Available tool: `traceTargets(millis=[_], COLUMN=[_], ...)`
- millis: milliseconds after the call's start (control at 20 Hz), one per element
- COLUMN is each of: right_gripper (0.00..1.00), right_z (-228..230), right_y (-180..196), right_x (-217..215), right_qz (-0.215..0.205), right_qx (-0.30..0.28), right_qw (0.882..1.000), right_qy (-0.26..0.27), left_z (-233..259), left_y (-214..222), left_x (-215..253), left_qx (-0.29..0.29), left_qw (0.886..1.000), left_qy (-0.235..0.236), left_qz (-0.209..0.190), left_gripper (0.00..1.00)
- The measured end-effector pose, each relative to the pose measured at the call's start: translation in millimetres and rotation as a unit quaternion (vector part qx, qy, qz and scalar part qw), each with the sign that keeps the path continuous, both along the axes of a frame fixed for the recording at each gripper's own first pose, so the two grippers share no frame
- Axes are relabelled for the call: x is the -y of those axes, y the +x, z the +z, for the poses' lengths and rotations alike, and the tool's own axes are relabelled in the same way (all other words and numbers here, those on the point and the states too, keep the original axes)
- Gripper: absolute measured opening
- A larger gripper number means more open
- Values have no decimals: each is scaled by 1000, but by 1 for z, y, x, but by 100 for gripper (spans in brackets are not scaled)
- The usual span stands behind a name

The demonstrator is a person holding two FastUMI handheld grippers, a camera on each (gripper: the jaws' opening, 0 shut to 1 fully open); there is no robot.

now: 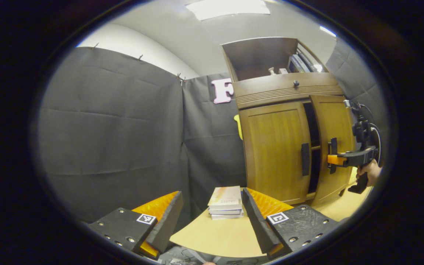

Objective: Open the right door of the double-door shoe cabinet with the right hand, and open the left door with the left hand.

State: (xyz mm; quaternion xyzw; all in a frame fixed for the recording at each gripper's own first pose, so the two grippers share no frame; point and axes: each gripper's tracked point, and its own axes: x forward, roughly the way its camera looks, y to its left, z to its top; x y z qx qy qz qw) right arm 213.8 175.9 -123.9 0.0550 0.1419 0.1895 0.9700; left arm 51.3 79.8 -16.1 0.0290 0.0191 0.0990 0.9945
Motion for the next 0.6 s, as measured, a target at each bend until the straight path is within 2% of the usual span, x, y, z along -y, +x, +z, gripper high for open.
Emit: traceTargets(millis=[600], right_gripper=[15], right_z=[6], right_y=[-40], right_x=[34], right_qz=[-8], right_qx=[-6], right_qw=[1000], right_qy=[-8], left_z=[2], left_y=[4], left_x=[8], left_qx=[15], left_qw=[999], left_qy=[-3], left_qz=[-40], left_gripper=[93])
